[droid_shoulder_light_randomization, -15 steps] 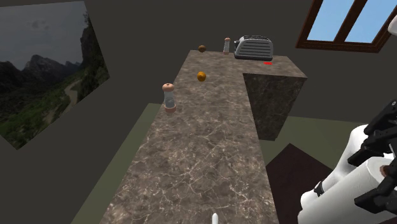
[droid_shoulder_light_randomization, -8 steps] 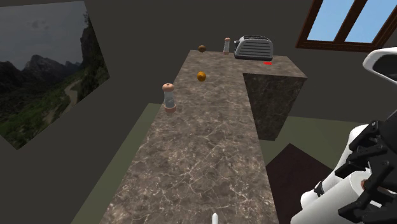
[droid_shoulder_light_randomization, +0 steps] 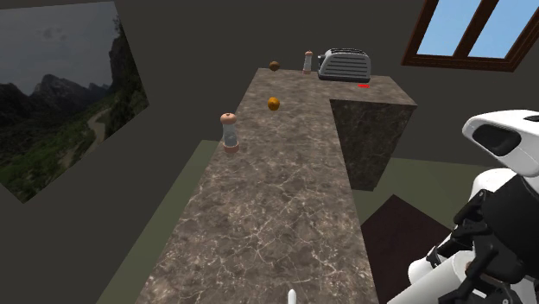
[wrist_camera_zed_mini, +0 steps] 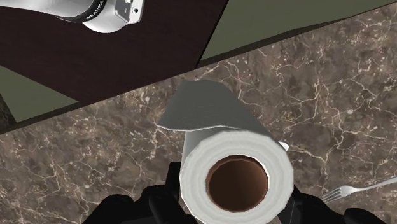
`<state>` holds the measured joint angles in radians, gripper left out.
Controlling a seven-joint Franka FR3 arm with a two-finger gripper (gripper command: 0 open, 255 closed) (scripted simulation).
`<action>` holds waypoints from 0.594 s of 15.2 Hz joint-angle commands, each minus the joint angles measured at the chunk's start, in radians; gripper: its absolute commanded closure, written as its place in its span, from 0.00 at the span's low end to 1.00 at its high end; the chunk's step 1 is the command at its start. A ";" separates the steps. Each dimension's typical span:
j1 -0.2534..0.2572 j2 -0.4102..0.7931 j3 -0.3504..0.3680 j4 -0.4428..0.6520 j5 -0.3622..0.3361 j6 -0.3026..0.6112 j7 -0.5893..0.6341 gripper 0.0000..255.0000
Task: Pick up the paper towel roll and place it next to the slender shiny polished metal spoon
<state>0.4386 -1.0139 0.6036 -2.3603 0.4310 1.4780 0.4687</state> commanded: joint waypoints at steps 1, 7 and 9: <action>0.004 -0.007 0.012 -0.030 0.011 0.024 -0.001 1.00; 0.020 -0.029 0.045 -0.113 0.043 0.087 -0.004 1.00; 0.025 -0.034 0.057 -0.140 0.055 0.109 -0.005 1.00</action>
<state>0.4615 -1.0462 0.6552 -2.4895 0.4807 1.5774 0.4638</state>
